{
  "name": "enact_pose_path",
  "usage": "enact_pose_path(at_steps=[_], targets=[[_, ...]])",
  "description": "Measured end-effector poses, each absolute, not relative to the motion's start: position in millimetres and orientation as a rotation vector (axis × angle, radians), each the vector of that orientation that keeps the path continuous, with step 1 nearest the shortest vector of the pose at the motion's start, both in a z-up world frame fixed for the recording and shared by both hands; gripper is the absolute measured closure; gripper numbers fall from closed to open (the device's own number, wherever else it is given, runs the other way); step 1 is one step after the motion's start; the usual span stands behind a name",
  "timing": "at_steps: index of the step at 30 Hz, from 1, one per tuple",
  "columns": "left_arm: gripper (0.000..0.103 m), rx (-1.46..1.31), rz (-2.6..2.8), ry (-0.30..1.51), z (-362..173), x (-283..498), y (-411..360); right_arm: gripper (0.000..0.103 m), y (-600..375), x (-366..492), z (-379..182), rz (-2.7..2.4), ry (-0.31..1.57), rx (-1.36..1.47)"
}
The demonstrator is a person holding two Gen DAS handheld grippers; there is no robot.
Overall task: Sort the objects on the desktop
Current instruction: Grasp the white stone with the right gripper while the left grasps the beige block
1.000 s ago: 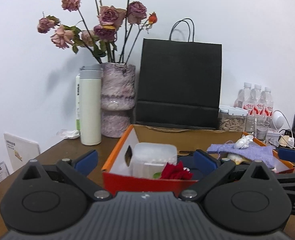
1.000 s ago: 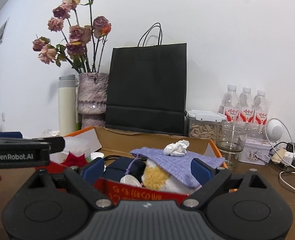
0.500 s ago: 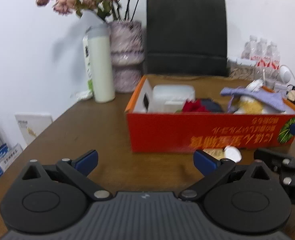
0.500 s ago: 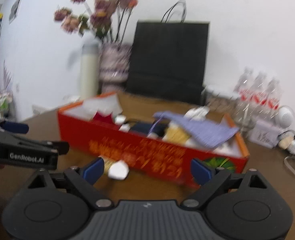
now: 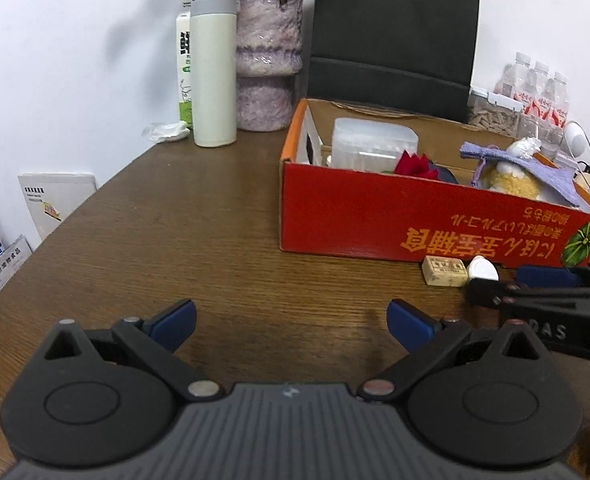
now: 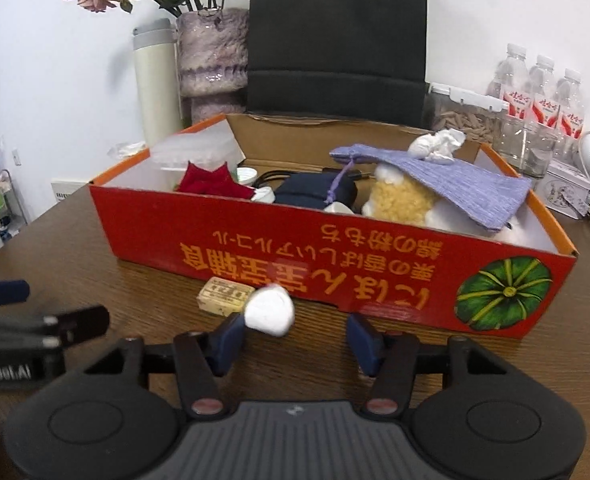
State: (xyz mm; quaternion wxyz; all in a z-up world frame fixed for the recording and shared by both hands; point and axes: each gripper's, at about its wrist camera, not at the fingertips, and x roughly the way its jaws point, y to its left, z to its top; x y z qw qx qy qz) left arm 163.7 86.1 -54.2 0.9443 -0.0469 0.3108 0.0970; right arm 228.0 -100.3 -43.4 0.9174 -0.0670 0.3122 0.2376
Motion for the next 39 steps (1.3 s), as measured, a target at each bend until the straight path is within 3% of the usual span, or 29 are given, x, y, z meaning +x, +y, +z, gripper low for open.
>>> enact_pose_path(at_steps=[2, 3, 6, 32, 34, 39], targets=[[0.0, -0.09, 0.191, 0.639, -55.1, 164.3, 83.5, 0.051, -96.7, 227.8, -43.9, 0.499, 0.642, -0.148], [0.0, -0.088, 0.188, 0.641, -55.8, 164.5, 82.3, 0.062, -95.7, 228.3, -43.7, 0.502, 0.64, -0.149], [0.0, -0.089, 0.173, 0.653, -56.8, 166.2, 80.9, 0.078, -96.2, 226.3, -42.5, 0.533, 0.636, -0.141], [0.0, -0.055, 0.112, 0.676, -62.3, 225.8, 10.8, 0.078, -163.6, 233.0, -33.6, 0.489, 0.61, -0.106], [0.002, -0.063, 0.12, 0.675, -62.4, 230.3, 5.6, 0.078, -165.0, 233.5, -33.7, 0.488, 0.608, -0.113], [0.022, -0.034, 0.114, 0.675, -62.3, 234.6, -4.9, 0.078, -164.3, 233.5, -35.3, 0.496, 0.61, -0.13]])
